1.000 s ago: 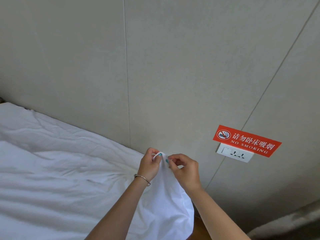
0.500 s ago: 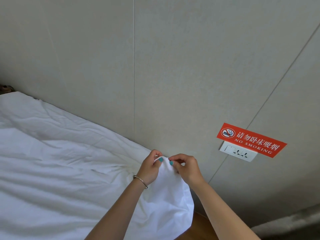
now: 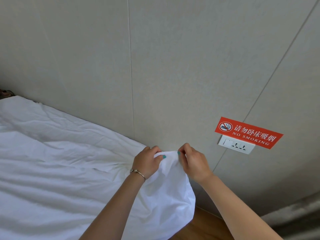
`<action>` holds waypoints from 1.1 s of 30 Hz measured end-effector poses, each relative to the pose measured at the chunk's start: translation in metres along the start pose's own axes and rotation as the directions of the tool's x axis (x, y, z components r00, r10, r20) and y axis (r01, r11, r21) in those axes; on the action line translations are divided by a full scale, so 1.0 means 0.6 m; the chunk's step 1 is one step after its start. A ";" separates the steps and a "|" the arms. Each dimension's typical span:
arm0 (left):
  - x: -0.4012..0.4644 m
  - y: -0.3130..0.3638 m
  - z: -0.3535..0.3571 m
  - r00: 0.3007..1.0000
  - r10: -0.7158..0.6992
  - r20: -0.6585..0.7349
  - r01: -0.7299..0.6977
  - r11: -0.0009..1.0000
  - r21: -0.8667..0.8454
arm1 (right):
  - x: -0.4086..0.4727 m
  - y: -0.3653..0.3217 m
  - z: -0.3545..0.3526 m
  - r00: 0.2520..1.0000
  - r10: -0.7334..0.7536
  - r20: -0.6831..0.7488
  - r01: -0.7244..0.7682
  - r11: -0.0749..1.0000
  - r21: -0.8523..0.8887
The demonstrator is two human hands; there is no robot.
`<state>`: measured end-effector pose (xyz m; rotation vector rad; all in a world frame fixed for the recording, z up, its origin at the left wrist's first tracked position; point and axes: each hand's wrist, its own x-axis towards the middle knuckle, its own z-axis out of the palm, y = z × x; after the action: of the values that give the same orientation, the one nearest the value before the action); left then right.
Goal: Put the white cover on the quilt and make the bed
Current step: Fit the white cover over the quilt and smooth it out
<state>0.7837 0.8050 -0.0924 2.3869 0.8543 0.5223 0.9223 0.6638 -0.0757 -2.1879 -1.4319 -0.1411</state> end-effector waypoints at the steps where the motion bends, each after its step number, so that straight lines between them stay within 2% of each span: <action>1: 0.002 0.004 -0.002 1.000 -0.002 -0.007 0.002 1.000 -0.016 | 0.005 -0.001 -0.006 1.000 -0.005 0.013 0.005 1.000 -0.010; 3: 0.006 0.016 -0.006 1.000 0.007 -0.019 -0.007 1.000 -0.015 | 0.015 0.006 -0.015 0.999 0.020 0.050 -0.019 1.000 -0.017; 6: 0.017 0.030 -0.009 0.998 0.034 -0.044 -0.030 0.994 0.101 | 0.021 0.018 -0.019 0.991 0.044 0.125 -0.035 0.996 -0.080; 8: 0.024 0.034 -0.002 0.998 0.033 -0.048 -0.029 0.996 0.085 | 0.018 0.023 -0.012 0.990 0.056 0.129 -0.043 0.994 -0.099; 12: 0.018 0.048 0.025 0.986 0.168 0.012 -0.163 0.970 -0.178 | 0.009 0.033 0.006 0.996 0.042 -0.078 -0.036 0.996 0.079; 15: 0.007 0.041 0.051 0.969 0.167 -0.183 -0.212 0.941 -0.265 | -0.001 0.027 0.019 0.981 0.100 -0.165 -0.051 0.959 0.280; 17: 0.002 0.030 0.065 0.943 0.123 -0.310 -0.217 0.933 -0.289 | -0.008 0.019 0.023 0.962 0.252 -0.107 -0.176 0.869 0.463; 19: 0.001 0.018 0.078 0.918 0.111 -0.381 -0.233 0.927 -0.293 | -0.011 0.012 0.025 0.919 0.393 0.027 -0.317 0.697 0.643; 21: -0.003 0.015 0.089 0.923 0.097 -0.373 -0.226 0.920 -0.319 | -0.012 0.012 0.022 0.884 0.447 0.141 -0.391 0.539 0.746; 23: -0.009 0.018 0.093 0.953 0.030 -0.300 -0.158 0.897 -0.412 | -0.012 0.015 0.023 0.872 0.444 0.203 -0.428 0.493 0.757; 25: -0.013 0.022 0.091 0.986 -0.035 -0.161 -0.054 0.855 -0.516 | -0.012 0.018 0.028 0.872 0.441 0.215 -0.441 0.512 0.737; 28: -0.015 0.023 0.084 0.998 0.054 0.026 -0.034 0.868 -0.495 | -0.008 0.024 0.031 0.882 0.439 0.173 -0.422 0.568 0.707; 30: -0.010 0.018 0.081 0.996 0.082 0.041 -0.053 0.881 -0.471 | -0.005 0.029 0.031 0.893 0.426 0.143 -0.406 0.628 0.664; 33: 0.005 0.012 0.080 1.000 0.025 0.005 -0.020 0.866 -0.500 | -0.002 0.037 0.037 0.894 0.414 0.170 -0.434 0.709 0.557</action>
<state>0.8142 0.7851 -0.1246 1.9189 0.5933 0.6496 0.9371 0.6666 -0.1029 -1.9176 -0.7854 0.4504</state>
